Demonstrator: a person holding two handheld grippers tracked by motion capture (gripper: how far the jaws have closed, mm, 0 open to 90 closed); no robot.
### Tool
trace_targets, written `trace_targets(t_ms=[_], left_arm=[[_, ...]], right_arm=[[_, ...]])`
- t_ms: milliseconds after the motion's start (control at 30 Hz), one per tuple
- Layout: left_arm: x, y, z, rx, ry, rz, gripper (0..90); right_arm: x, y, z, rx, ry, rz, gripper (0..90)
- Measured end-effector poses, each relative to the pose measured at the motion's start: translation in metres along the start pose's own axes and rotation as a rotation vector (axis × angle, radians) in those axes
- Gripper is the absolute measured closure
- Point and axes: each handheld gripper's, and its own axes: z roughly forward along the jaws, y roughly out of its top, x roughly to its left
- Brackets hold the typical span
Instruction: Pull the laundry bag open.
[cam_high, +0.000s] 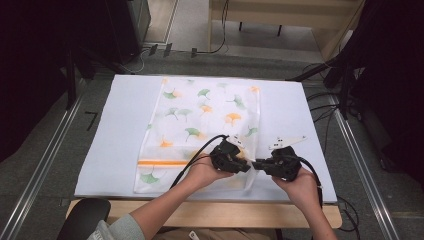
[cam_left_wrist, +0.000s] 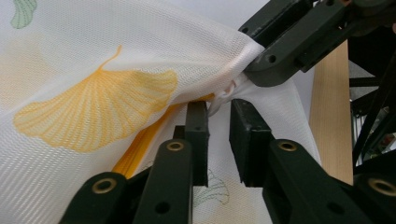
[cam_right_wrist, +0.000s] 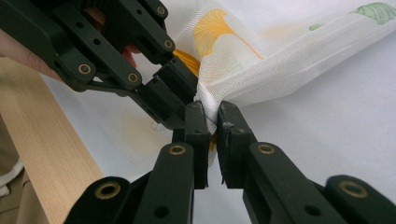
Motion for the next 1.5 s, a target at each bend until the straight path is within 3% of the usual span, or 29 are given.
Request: trace_targets(t_ms=[433,633,700,800,1133,1367,1500], left_arm=[[0.0016,0.0007,-0.0030,-0.005,-0.010,-0.021,89.0],[0.0022,0.0004,-0.0049,-0.009,-0.026,-0.023,89.4],[0.0028,0.0006,-0.0041,-0.011,-0.043,-0.041,87.7],[0.0024,0.0007,-0.0031,-0.014,-0.031,-0.031,83.2],[-0.0011,0.0008,0.0013,-0.021,0.004,-0.018,87.6],[0.0011,0.0008,-0.0001,-0.016,-0.015,-0.043,90.0],[0.0017,0.0010,-0.0020,-0.007,-0.022,-0.033,90.0]], right_arm=[[-0.0004,-0.0007,0.0017,0.016,-0.001,-0.004,85.7],[-0.0008,-0.0008,0.0016,0.016,-0.001,-0.005,85.7],[-0.0002,-0.0007,0.0016,0.019,0.003,-0.003,85.8],[0.0002,-0.0004,0.0021,0.021,0.002,-0.012,85.8],[0.0012,0.0004,0.0014,0.013,0.013,0.000,85.8],[0.0012,0.0005,0.0013,0.010,0.018,0.000,85.9],[-0.0014,0.0000,0.0007,0.007,0.028,0.010,85.9]])
